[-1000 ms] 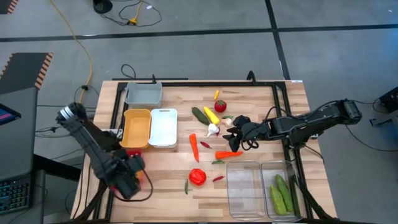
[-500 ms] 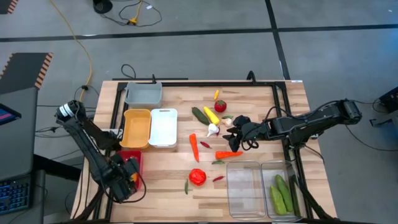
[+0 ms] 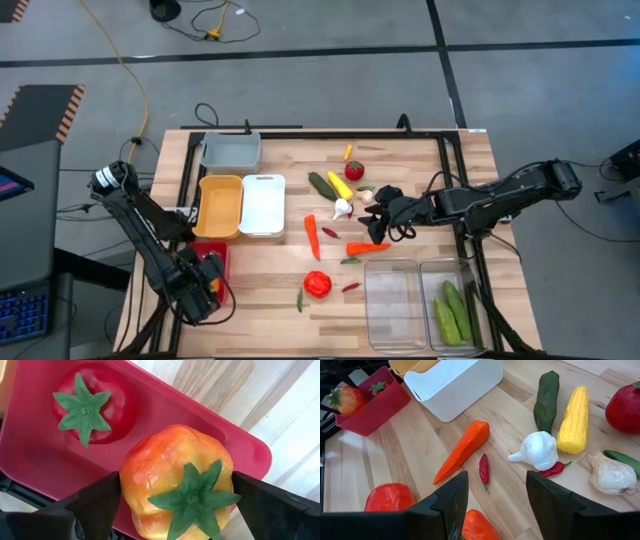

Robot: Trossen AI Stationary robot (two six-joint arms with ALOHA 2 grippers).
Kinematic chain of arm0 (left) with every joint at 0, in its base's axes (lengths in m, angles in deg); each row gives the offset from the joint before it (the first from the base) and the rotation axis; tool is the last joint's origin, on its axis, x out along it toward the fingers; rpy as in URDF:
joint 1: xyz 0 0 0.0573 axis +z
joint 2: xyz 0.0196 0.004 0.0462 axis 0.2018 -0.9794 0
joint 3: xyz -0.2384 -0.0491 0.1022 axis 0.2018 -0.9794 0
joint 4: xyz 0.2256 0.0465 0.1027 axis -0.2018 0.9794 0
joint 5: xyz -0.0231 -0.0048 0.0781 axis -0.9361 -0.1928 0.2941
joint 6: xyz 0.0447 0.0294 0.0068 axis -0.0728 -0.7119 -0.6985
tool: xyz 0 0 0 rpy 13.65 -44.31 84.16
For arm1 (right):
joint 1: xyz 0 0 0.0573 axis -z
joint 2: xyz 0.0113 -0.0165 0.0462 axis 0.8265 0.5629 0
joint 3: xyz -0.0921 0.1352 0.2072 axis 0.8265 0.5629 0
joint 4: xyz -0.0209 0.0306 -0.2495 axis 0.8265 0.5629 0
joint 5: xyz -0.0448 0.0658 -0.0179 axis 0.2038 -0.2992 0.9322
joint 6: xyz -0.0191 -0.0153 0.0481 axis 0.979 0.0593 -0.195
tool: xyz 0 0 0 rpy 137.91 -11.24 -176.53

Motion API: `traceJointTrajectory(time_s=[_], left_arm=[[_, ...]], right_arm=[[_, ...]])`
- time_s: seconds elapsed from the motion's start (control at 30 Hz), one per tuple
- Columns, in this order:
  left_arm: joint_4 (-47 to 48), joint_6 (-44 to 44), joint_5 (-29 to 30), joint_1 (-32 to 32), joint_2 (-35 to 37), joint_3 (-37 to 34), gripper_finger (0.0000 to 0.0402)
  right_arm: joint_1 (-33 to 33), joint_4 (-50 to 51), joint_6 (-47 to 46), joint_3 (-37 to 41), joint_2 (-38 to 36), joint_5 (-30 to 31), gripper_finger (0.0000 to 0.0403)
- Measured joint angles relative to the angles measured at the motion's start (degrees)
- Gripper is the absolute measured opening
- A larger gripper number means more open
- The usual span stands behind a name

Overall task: Sort produce into baskets
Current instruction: Put the left orange tomato into the red bin, then put the top red tomato into the red bin

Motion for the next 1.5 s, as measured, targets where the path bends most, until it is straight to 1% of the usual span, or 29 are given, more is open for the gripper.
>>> traceJointTrajectory(time_s=[0.3,0.57,0.77,1.0,1.17,1.33,1.5], left_arm=[[0.04,-0.07,-0.02,0.0,0.0,0.0,0.0396],[0.88,-0.19,-0.09,0.0,0.09,0.05,0.0396],[1.37,-0.23,0.43,0.0,3.19,0.11,0.0396],[0.72,-0.24,8.81,0.02,9.14,0.12,0.0396],[-0.24,-0.24,13.18,0.02,12.38,0.13,0.0395],[-0.33,-0.16,16.81,0.02,13.69,0.13,0.0395],[-0.35,-1.32,19.25,0.02,13.7,0.13,0.0395]], right_arm=[[0.0,0.0,0.0,0.0,0.0,0.0,0.0225],[0.0,0.0,-0.02,0.0,0.0,0.0,0.0225],[0.02,0.0,-1.51,0.0,0.0,0.0,0.0225],[0.02,0.0,-1.55,0.0,0.0,0.0,0.0225],[0.02,0.0,-1.51,0.0,0.0,0.0,0.0238],[0.02,0.0,-1.49,0.0,0.0,-0.17,0.0261],[0.02,-0.02,-1.44,0.0,0.0,-0.22,0.0277]])
